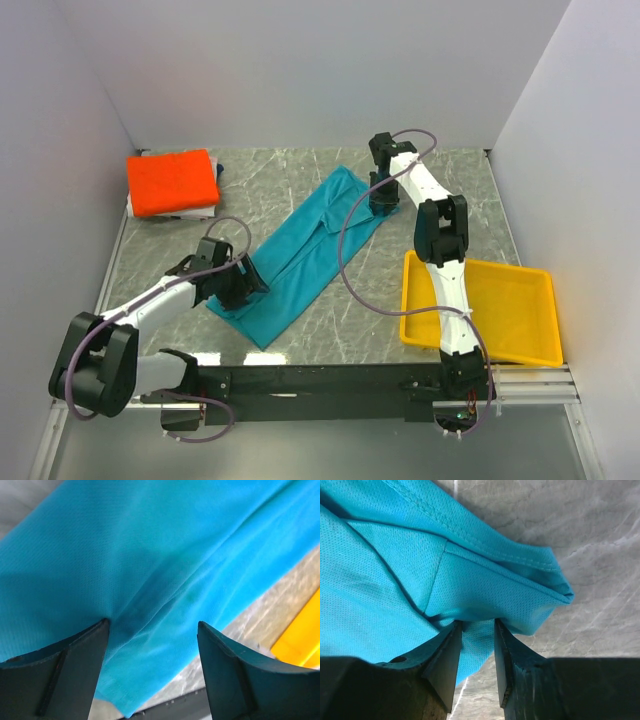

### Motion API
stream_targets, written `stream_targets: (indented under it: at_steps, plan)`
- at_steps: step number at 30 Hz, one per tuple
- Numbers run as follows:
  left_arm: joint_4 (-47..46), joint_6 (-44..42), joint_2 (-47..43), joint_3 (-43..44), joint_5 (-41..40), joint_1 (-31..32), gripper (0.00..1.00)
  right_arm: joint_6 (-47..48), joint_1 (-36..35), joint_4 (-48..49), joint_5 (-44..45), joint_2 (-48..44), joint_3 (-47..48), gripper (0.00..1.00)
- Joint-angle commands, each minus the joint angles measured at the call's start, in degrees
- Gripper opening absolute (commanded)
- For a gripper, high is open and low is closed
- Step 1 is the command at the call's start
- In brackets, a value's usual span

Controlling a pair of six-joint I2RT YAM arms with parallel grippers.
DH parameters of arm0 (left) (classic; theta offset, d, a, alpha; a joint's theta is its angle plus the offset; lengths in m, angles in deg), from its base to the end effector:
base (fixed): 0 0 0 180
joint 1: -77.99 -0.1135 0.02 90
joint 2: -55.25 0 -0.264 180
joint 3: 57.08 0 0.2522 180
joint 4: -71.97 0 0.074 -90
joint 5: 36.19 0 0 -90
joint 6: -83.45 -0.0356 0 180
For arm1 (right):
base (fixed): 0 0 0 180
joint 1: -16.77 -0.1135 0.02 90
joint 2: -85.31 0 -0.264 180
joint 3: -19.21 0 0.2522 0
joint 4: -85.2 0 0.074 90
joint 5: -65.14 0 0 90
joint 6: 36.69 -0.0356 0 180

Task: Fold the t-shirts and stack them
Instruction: Fold the tshirt

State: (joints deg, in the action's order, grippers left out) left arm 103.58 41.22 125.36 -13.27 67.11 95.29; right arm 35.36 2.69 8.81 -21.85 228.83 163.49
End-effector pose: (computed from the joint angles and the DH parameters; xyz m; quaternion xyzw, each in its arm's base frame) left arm 0.2019 -0.0715 0.1580 -0.2200 0.9294 -0.2415 0.1716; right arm 0.4967 0.1227 0.1677 0.0368 0.9911 0.0094 0.1274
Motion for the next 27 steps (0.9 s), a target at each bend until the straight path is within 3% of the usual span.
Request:
stream_targets:
  at_steps: [1, 13, 27]
  plan:
    - [4.04, 1.45, 1.08, -2.97, 3.74, 3.08, 0.79, -0.50, 0.37, -0.22, -2.29, 0.44, 0.71, 0.39]
    - [-0.01, 7.34, 6.62, -0.78, 4.63, 15.38, 0.79, -0.94, 0.11, 0.67, -5.47, 1.76, 3.16, 0.39]
    - [-3.34, 2.86, 16.46, 8.27, 11.66, 27.61, 0.79, -0.59, 0.55, 1.63, -7.84, 0.44, 6.32, 0.45]
